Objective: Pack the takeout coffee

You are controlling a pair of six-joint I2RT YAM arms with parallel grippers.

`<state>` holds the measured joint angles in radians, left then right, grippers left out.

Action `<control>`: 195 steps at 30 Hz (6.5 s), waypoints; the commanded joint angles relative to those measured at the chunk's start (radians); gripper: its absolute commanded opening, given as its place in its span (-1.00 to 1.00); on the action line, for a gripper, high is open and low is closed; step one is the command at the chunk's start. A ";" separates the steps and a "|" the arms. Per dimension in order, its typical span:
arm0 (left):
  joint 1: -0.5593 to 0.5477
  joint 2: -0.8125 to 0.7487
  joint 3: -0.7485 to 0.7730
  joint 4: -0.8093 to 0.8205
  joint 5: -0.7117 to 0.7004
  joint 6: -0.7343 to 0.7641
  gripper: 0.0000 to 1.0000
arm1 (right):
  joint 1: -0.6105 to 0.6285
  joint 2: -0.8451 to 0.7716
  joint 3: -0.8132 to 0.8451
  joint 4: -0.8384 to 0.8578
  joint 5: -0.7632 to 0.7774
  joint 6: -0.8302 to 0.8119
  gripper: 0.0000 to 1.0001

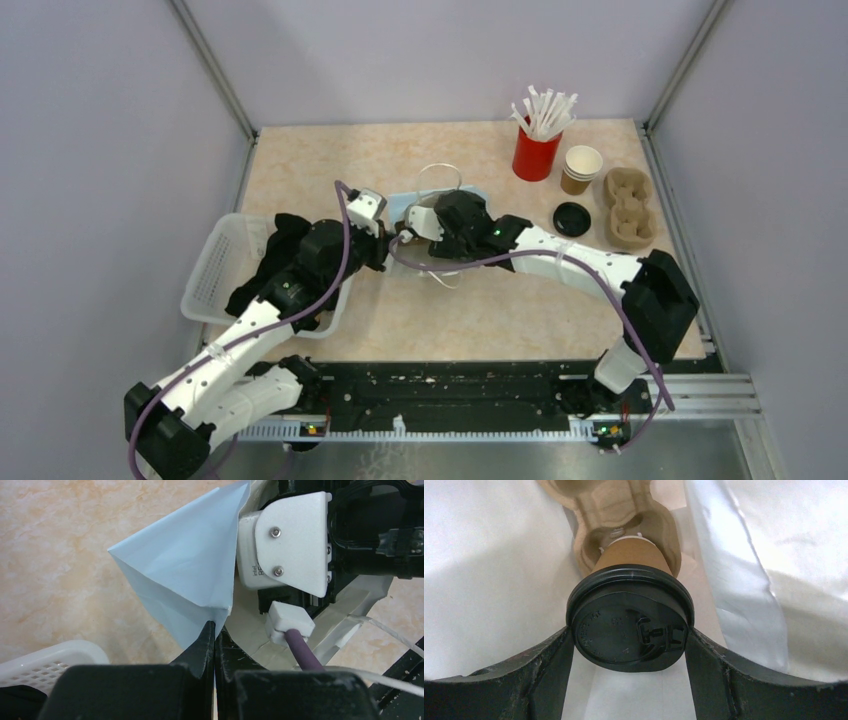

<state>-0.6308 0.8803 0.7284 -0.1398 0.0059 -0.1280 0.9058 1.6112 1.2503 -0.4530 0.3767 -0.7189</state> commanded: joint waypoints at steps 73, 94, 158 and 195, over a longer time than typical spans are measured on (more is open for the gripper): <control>-0.033 0.305 0.641 -0.733 -0.252 -0.254 -0.99 | 0.043 0.186 0.116 -0.376 -0.434 -0.054 0.10; -0.017 0.346 0.652 -0.750 -0.249 -0.238 -1.00 | 0.002 0.233 0.322 -0.412 -0.392 0.106 0.62; -0.007 0.249 0.566 -0.665 -0.078 -0.293 -1.00 | 0.151 -0.158 0.465 -0.456 -0.247 0.454 0.11; 0.035 0.417 0.802 -0.909 0.117 -0.521 -0.74 | -1.069 -0.328 0.048 -0.769 -0.242 1.078 0.98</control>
<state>-0.5987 1.3266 1.5002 -1.0763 0.0940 -0.6849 -0.0826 1.3094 1.3373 -1.2770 0.2165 0.4458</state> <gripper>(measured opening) 0.101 0.985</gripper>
